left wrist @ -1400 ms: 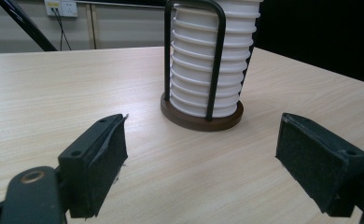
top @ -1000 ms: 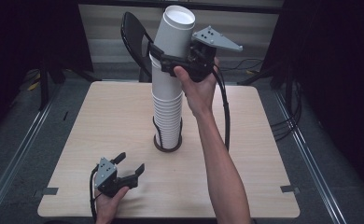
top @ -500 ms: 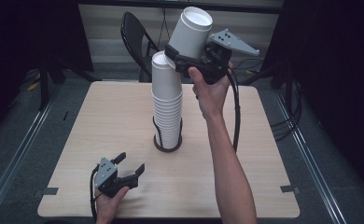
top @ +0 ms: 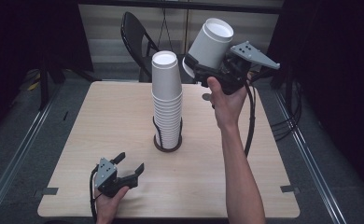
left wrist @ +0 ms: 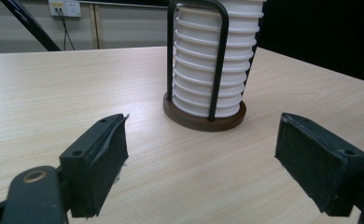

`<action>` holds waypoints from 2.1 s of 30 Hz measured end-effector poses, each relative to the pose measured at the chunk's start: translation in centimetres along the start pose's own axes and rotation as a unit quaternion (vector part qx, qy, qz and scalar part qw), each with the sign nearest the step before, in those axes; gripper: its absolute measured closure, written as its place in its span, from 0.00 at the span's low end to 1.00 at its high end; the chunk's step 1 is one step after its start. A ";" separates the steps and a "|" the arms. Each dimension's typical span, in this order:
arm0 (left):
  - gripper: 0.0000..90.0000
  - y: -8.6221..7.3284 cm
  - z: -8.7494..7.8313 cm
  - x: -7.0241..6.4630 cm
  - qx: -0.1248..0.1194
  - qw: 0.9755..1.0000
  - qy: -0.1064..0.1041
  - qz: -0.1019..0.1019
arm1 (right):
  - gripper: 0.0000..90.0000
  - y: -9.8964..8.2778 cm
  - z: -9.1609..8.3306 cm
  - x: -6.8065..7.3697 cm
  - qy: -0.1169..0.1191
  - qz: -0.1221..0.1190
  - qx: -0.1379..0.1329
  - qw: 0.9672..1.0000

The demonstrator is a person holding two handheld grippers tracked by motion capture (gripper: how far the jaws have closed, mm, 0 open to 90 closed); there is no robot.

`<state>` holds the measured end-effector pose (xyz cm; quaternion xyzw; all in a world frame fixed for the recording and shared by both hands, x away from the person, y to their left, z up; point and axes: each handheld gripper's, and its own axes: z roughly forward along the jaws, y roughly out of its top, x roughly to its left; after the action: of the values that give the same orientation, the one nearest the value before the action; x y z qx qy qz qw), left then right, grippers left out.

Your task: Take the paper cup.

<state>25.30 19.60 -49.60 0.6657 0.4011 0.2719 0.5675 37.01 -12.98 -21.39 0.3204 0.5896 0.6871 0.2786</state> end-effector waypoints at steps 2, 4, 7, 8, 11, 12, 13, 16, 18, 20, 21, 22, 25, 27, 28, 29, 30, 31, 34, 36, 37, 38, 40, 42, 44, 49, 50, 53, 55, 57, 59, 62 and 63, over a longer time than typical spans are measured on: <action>0.19 0.0 0.0 0.0 0.001 1.000 -0.003 0.004 | 0.14 -0.5 -0.7 -0.4 -0.005 0.007 0.003 1.000; 0.19 0.0 0.0 0.0 0.003 1.000 0.001 0.002 | 0.15 -0.9 -1.0 -0.6 -0.009 0.011 0.006 1.000; 0.19 0.0 0.0 0.0 0.003 1.000 0.002 0.002 | 0.15 -1.3 -1.3 -0.7 -0.008 0.013 0.009 1.000; 0.19 0.0 0.0 0.0 0.001 1.000 -0.005 0.004 | 0.15 -1.8 -1.5 -0.8 -0.008 0.015 0.011 1.000; 0.19 0.1 0.0 0.1 0.007 1.000 -0.009 0.004 | 0.15 -2.5 -2.0 -0.9 -0.010 0.020 0.017 1.000; 0.19 0.1 0.0 0.2 0.007 1.000 -0.010 0.005 | 0.15 -2.5 -2.0 -0.9 -0.010 0.020 0.017 1.000; 0.19 0.0 0.0 0.1 0.006 1.000 -0.008 0.002 | 0.15 -3.0 -2.3 -0.9 -0.011 0.020 0.024 0.999; 0.19 0.0 -0.1 0.3 0.004 1.000 -0.012 -0.001 | 0.15 -3.9 -2.7 -0.9 -0.011 0.022 0.032 0.999; 0.19 0.0 -0.1 0.4 0.004 1.000 -0.013 -0.009 | 0.15 -4.6 -3.1 -0.9 -0.011 0.026 0.035 0.999; 0.19 0.0 -0.1 0.4 0.002 1.000 -0.016 -0.011 | 0.15 -5.0 -3.3 -0.9 -0.011 0.027 0.038 0.999; 0.18 0.0 -0.1 0.4 0.002 1.000 -0.020 -0.010 | 0.15 -5.3 -3.5 -0.9 -0.011 0.029 0.041 0.999; 0.18 0.0 0.0 0.3 0.004 1.000 -0.023 -0.002 | 0.15 -6.1 -3.9 -1.0 -0.010 0.037 0.045 0.998; 0.20 0.2 0.0 0.2 0.008 1.000 -0.026 0.001 | 0.15 -6.7 -4.1 -1.1 -0.008 0.038 0.050 0.998; 0.19 0.2 0.0 0.1 0.007 0.999 -0.040 0.000 | 0.15 -7.5 -4.5 -0.9 -0.010 0.041 0.057 0.997; 0.19 0.2 0.0 0.1 0.009 0.999 -0.041 0.003 | 0.15 -7.8 -4.7 -0.8 -0.008 0.046 0.057 0.997; 0.19 0.2 0.0 0.1 0.009 0.999 -0.041 0.003 | 0.15 -8.1 -4.8 -0.7 -0.008 0.049 0.059 0.997; 0.19 0.2 0.1 0.0 0.010 0.999 -0.043 0.005 | 0.15 -8.4 -5.0 -0.7 -0.005 0.050 0.060 0.997; 0.20 0.2 0.1 0.0 0.010 0.999 -0.043 0.005 | 0.15 -8.4 -5.0 -0.7 -0.005 0.050 0.060 0.997; 0.24 0.4 0.1 -0.2 0.002 0.998 -0.055 -0.003 | 0.15 -9.6 -5.4 -0.3 -0.001 0.060 0.066 0.996; 0.24 0.4 0.2 -0.3 0.002 0.998 -0.057 0.001 | 0.15 -9.9 -5.5 -0.2 0.000 0.063 0.067 0.996; 0.24 0.4 0.3 -0.5 0.002 0.998 -0.059 0.004 | 0.15 -10.2 -5.6 -0.1 0.002 0.065 0.066 0.996; 0.24 0.4 0.4 -0.6 0.002 0.998 -0.063 0.003 | 0.15 -10.6 -5.7 0.0 0.003 0.071 0.069 0.995; 0.24 0.5 0.7 -1.0 0.002 0.998 -0.063 0.009 | 0.15 -11.6 -6.0 0.1 0.003 0.076 0.074 0.994; 0.24 0.6 0.8 -1.1 -0.001 0.998 -0.064 0.021 | 0.15 -12.3 -6.2 0.1 0.004 0.081 0.079 0.993; 0.26 0.7 0.8 -1.2 -0.004 0.998 -0.066 0.017 | 0.15 -13.0 -6.3 0.1 0.004 0.087 0.084 0.993; 0.27 1.1 1.2 -1.4 -0.009 0.997 -0.072 0.027 | 0.15 -14.4 -6.6 0.3 0.006 0.106 0.093 0.990; 0.29 1.1 1.3 -1.6 -0.010 0.997 -0.078 0.025 | 0.15 -15.3 -6.7 0.5 0.008 0.112 0.100 0.989; 0.29 1.0 1.5 -1.8 -0.010 0.996 -0.079 0.031 | 0.15 -16.2 -6.7 0.7 0.011 0.121 0.106 0.987; 0.29 0.9 1.6 -2.1 -0.013 0.996 -0.084 0.035 | 0.15 -17.6 -6.8 1.0 0.016 0.135 0.115 0.984; 0.30 0.8 1.6 -2.2 -0.014 0.995 -0.091 0.034 | 0.15 -18.5 -6.9 1.1 0.019 0.147 0.118 0.982; 0.33 0.8 1.7 -2.4 -0.015 0.995 -0.096 0.027 | 0.15 -19.3 -7.0 1.3 0.021 0.160 0.121 0.979; 0.31 0.8 1.8 -2.6 -0.019 0.994 -0.098 0.034 | 0.15 -20.3 -7.1 1.5 0.029 0.182 0.123 0.975; 0.30 0.8 1.8 -2.6 -0.019 0.994 -0.098 0.034 | 0.15 -20.6 -7.2 1.6 0.029 0.187 0.125 0.974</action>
<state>25.60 16.44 -49.00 0.6914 0.3149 0.2320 0.6075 30.57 -13.24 -42.28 0.4369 0.6084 0.6570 0.0858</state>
